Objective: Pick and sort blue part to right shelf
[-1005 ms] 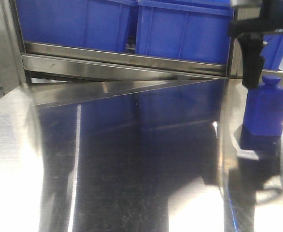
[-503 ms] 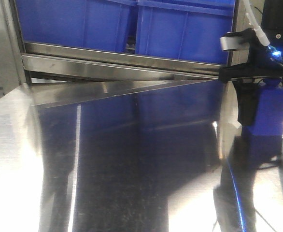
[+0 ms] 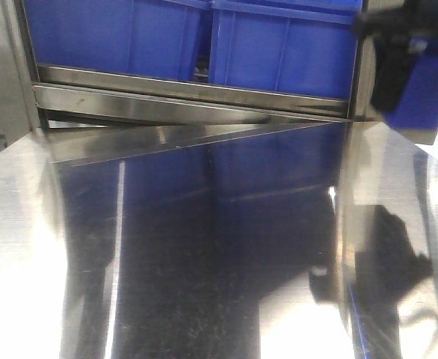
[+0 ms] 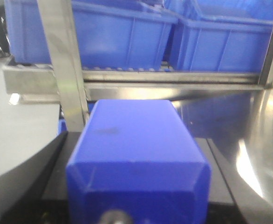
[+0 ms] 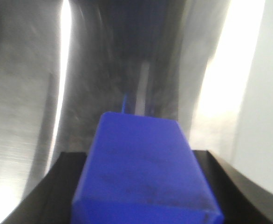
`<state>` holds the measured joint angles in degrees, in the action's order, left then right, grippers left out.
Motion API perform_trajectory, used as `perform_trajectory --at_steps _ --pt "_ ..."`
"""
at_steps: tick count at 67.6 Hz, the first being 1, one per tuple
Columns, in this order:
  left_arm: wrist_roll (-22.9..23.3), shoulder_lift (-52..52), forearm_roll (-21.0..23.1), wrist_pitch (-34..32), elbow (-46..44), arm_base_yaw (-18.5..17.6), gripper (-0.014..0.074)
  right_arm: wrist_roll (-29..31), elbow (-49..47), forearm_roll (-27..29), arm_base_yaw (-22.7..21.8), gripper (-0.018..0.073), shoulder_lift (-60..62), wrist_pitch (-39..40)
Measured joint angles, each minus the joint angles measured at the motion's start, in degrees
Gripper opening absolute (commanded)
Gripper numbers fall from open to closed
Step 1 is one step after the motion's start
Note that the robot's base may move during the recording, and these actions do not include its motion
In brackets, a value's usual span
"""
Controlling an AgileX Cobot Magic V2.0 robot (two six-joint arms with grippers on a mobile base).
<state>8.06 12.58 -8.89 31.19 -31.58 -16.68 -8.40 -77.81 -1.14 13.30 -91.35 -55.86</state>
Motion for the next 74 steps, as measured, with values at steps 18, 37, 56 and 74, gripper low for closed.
perform_trajectory --at_steps 18,37,56,74 --pt "0.0 -9.9 -1.9 4.2 0.0 0.0 0.023 0.0 10.7 -2.4 0.0 0.0261 16.0 6.8" --pt "0.0 -10.8 -2.2 5.5 0.0 0.0 0.023 0.0 31.1 -5.3 0.0 0.0261 36.4 16.8" --pt "0.0 -10.8 -2.2 5.8 0.0 0.0 0.023 0.0 43.5 -6.3 0.0 0.0261 60.1 19.3" --pt "0.0 -10.8 -2.2 6.0 0.0 0.0 0.023 0.0 44.3 -6.3 0.0 0.0261 80.1 20.4"
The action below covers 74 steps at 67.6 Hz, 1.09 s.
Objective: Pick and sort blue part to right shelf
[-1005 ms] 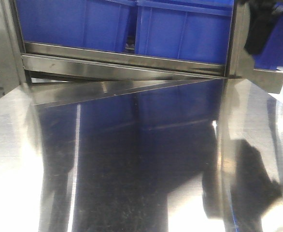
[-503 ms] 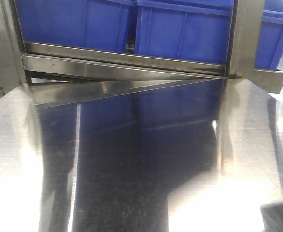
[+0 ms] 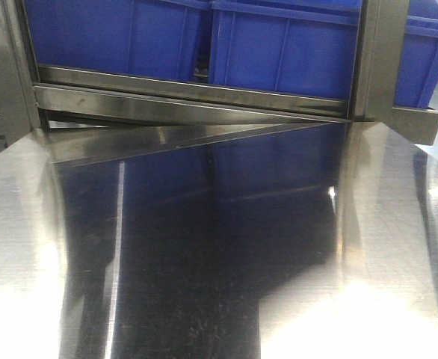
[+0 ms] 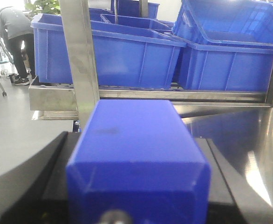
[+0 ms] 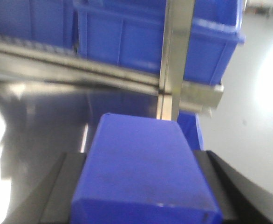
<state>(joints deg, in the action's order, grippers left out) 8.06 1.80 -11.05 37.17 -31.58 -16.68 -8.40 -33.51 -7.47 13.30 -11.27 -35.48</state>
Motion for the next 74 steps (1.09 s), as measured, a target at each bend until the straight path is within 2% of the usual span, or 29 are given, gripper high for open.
perform_trajectory --at_steps 15,74 --pt "0.0 0.0 0.0 0.0 0.0 0.0 0.023 0.0 0.0 0.0 0.0 0.0261 6.0 1.2" --pt "0.0 0.0 0.0 0.0 0.0 0.0 0.023 0.0 0.6 -0.1 0.0 0.0261 6.1 1.2"
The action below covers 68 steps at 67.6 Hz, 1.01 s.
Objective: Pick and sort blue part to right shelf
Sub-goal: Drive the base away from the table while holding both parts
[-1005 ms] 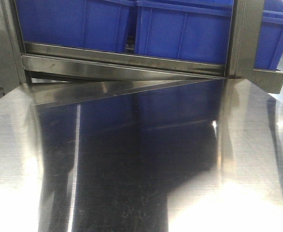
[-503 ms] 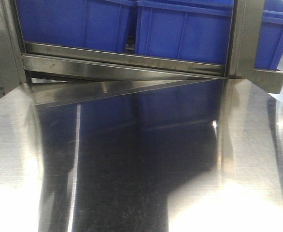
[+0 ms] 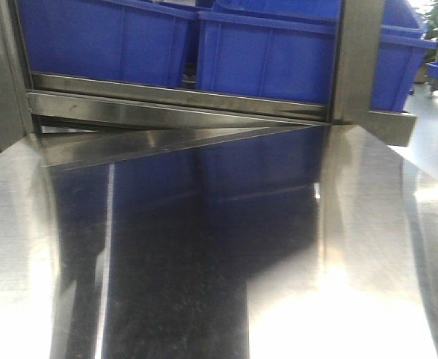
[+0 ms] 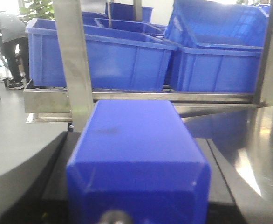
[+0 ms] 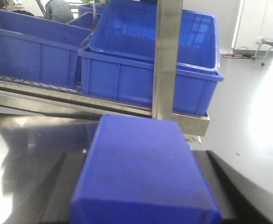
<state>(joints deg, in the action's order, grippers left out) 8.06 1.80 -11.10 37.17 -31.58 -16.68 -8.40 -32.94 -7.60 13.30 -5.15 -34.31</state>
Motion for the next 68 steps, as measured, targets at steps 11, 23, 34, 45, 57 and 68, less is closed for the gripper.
perform_trajectory --at_steps 11,23,34,45,57,68 --pt "0.0 0.0 0.0 0.0 0.0 0.0 0.023 0.0 0.1 0.0 0.0 0.0261 0.0 -0.1" --pt "0.0 0.0 0.0 0.0 0.0 0.0 0.023 0.0 0.1 0.0 0.0 0.0261 0.0 -0.1" --pt "0.0 0.0 0.0 0.0 0.0 0.0 0.023 0.0 0.1 0.0 0.0 0.0261 0.0 -0.1" --pt "0.0 0.0 0.0 0.0 0.0 0.0 0.023 0.0 0.1 0.0 0.0 0.0261 0.0 -0.1" --pt "0.0 0.0 0.0 0.0 0.0 0.0 0.023 0.0 0.1 0.0 0.0 0.0261 0.0 -0.1" --pt "0.0 0.0 0.0 0.0 0.0 0.0 0.023 0.0 0.1 -0.1 0.0 0.0261 0.0 -0.1"
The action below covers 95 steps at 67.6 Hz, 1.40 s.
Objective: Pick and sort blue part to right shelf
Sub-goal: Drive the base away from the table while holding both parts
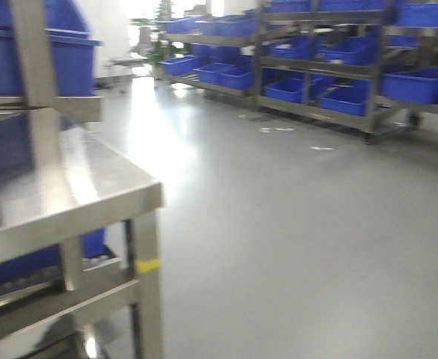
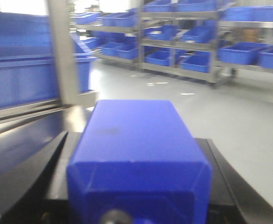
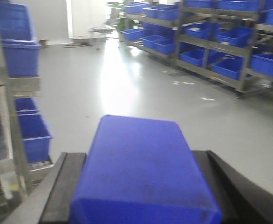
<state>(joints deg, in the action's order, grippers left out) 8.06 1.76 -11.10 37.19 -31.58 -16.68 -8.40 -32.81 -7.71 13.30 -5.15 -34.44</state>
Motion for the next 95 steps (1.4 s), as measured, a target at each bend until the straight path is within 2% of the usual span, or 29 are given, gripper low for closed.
perform_trajectory --at_steps 95 --pt "0.0 0.0 0.0 0.1 0.0 0.0 0.023 0.0 0.0 0.0 0.0 0.0261 0.0 0.0"
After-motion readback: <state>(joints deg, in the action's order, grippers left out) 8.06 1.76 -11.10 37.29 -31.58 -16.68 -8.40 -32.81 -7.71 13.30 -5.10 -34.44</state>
